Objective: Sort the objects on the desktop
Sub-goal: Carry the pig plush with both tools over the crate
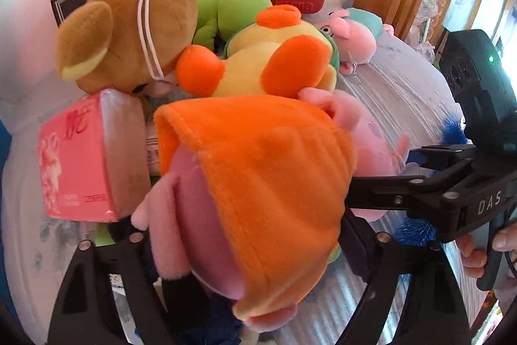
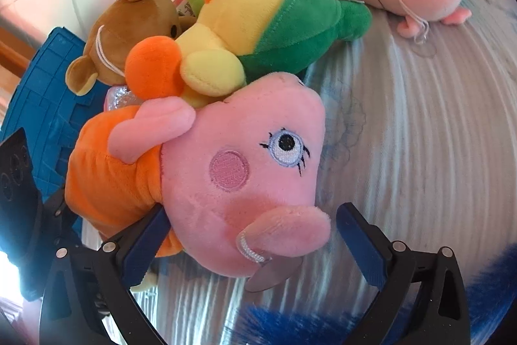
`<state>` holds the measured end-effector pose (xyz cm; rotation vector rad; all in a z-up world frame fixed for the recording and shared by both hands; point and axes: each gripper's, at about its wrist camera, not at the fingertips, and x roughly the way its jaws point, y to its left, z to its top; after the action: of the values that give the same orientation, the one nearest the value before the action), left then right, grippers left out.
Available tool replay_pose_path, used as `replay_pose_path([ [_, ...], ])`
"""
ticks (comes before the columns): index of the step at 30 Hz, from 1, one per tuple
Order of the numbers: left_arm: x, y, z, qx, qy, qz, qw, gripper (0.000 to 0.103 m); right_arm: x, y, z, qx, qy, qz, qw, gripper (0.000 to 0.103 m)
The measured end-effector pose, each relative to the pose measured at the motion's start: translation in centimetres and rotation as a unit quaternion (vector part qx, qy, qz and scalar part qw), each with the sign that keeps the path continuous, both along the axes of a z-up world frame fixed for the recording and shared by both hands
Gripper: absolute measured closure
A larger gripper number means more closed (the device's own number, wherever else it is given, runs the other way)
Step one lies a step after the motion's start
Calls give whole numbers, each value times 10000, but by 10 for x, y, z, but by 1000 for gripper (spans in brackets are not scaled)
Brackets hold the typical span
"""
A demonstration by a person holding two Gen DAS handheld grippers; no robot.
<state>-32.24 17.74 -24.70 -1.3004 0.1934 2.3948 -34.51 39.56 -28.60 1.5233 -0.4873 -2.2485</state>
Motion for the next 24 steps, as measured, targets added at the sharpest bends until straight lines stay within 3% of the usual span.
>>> replay_pose_path([
  [1,3,2,2,-52,50,-9,10000,24,2,-2,4,-4,82,53,10000,21],
  [2,5,1,4,-45,84,-12,10000,24,5,-4,8,-113,139,135,9997,25],
  [8,27,-6,42,24,498,-31,9988,25,27,-10,42,-87,500,166,9986,26],
  [14,56,-26,101,112,1139,94,9934,24,53,-23,106,-13,1146,321,9929,26],
  [24,103,-123,205,160,2193,712,9729,24,71,-110,227,201,2244,948,9697,25],
])
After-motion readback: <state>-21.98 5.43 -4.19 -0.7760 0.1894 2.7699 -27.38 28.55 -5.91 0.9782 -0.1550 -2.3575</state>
